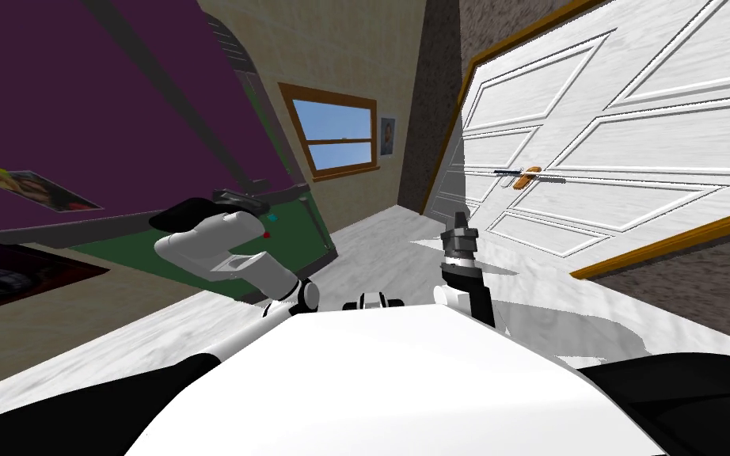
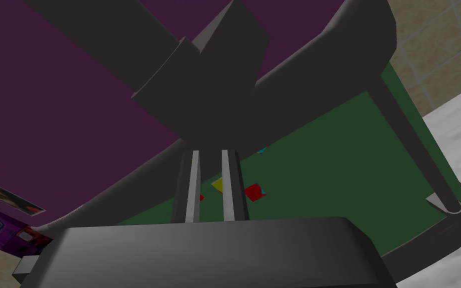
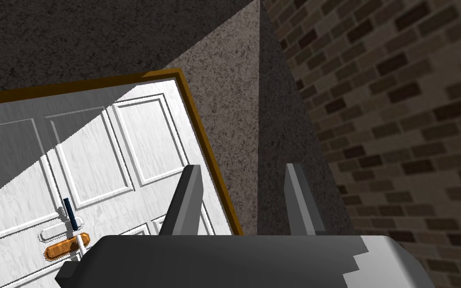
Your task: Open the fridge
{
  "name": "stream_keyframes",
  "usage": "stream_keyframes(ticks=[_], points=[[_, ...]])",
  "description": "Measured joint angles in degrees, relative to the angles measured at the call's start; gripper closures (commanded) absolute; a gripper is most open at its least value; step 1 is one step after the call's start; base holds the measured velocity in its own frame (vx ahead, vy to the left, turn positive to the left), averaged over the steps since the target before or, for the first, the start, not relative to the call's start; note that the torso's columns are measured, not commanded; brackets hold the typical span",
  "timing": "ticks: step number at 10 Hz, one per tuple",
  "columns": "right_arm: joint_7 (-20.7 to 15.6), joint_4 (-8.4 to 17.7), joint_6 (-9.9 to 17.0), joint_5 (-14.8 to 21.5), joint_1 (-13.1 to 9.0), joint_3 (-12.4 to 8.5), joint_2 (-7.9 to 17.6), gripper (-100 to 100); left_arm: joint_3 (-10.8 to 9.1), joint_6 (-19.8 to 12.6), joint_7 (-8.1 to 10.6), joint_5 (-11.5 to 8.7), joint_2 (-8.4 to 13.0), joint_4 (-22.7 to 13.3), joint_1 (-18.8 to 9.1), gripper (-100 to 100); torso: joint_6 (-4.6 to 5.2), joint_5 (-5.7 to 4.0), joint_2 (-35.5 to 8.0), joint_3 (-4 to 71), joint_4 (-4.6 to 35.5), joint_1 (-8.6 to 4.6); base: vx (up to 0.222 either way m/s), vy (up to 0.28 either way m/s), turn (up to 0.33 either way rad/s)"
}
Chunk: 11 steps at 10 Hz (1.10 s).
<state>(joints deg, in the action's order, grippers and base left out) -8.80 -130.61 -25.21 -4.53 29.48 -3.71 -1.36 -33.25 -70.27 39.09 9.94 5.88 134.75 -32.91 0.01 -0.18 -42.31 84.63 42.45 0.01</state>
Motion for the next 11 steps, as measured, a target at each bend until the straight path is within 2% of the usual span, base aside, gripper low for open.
stream_keyframes(ticks=[3, 8, 10, 11], points=[[0.0, 0.0, 0.0, 0.0, 0.0, 0.0, 0.0, 0, 1.39, -0.2, -0.35, -2.5, -0.5, 0.1, -0.4, 100, -0.04, 0.19, -0.4, -0.4, 0.0, 0.04, -0.317, 0.122, -0.028], [0.0, 0.0, 0.0, 0.0, 0.0, 0.0, 0.0, 0, 3.54, -0.1, -0.73, -5.0, -1.5, 0.2, -0.7, 100, -0.02, 0.17, 0.1, 0.0, -0.2, -0.07, -0.246, 0.157, -0.026], [0.0, 0.0, 0.0, 0.0, 0.0, 0.0, 0.0, 0, 4.38, -0.8, -1.05, -7.2, -1.6, 0.3, -1.2, 100, 0.0, 0.17, -0.2, -0.2, -0.1, -0.08, -0.328, 0.123, -0.036], [0.0, 0.0, 0.0, 0.0, 0.0, 0.0, 0.0, 0, 4.85, -0.8, -1.15, -7.7, -2.0, 0.6, -1.0, 100, -0.02, 0.14, -0.1, -0.2, -0.1, -0.15, -0.319, 0.133, -0.027]])
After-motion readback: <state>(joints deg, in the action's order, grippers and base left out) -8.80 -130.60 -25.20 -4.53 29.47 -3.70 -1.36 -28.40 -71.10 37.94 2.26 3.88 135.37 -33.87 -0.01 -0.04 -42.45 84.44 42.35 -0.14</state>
